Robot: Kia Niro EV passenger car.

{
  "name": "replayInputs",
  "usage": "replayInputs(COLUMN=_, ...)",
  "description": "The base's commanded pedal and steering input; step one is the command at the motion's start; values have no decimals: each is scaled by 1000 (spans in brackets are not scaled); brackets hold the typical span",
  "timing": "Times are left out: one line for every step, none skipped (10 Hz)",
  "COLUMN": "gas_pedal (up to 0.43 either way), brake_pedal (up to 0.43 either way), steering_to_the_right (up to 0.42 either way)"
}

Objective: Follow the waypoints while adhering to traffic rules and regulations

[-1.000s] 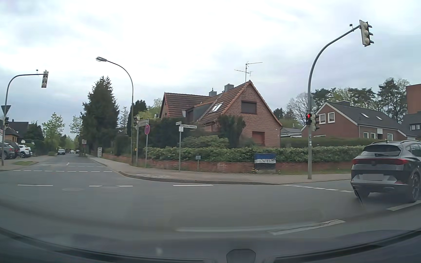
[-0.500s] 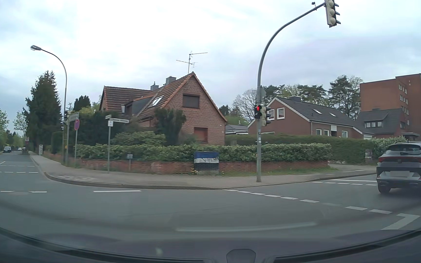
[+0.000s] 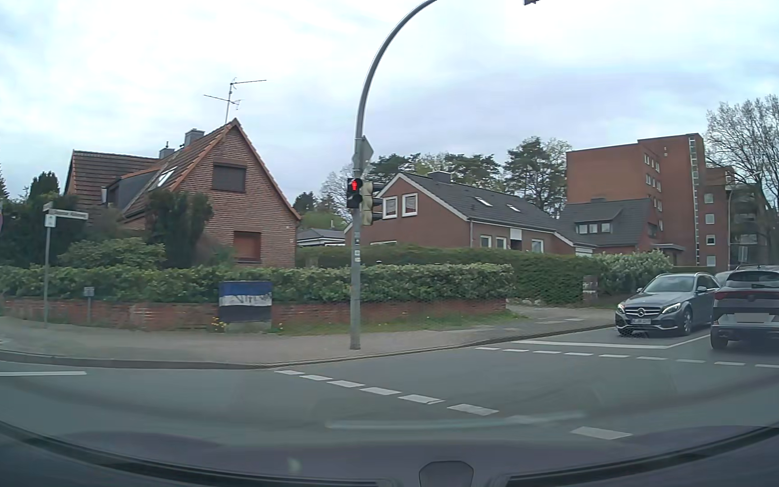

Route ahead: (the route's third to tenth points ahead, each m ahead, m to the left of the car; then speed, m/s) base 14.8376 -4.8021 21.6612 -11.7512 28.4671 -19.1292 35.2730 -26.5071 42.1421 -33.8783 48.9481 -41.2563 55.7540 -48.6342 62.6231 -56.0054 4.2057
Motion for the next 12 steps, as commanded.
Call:
replayInputs(gas_pedal=118, brake_pedal=0, steering_to_the_right=449)
replayInputs(gas_pedal=138, brake_pedal=0, steering_to_the_right=454)
replayInputs(gas_pedal=138, brake_pedal=0, steering_to_the_right=454)
replayInputs(gas_pedal=138, brake_pedal=0, steering_to_the_right=459)
replayInputs(gas_pedal=169, brake_pedal=0, steering_to_the_right=464)
replayInputs(gas_pedal=169, brake_pedal=0, steering_to_the_right=465)
replayInputs(gas_pedal=169, brake_pedal=0, steering_to_the_right=466)
replayInputs(gas_pedal=169, brake_pedal=0, steering_to_the_right=465)
replayInputs(gas_pedal=169, brake_pedal=0, steering_to_the_right=464)
replayInputs(gas_pedal=169, brake_pedal=0, steering_to_the_right=458)
replayInputs(gas_pedal=189, brake_pedal=0, steering_to_the_right=438)
replayInputs(gas_pedal=209, brake_pedal=0, steering_to_the_right=416)
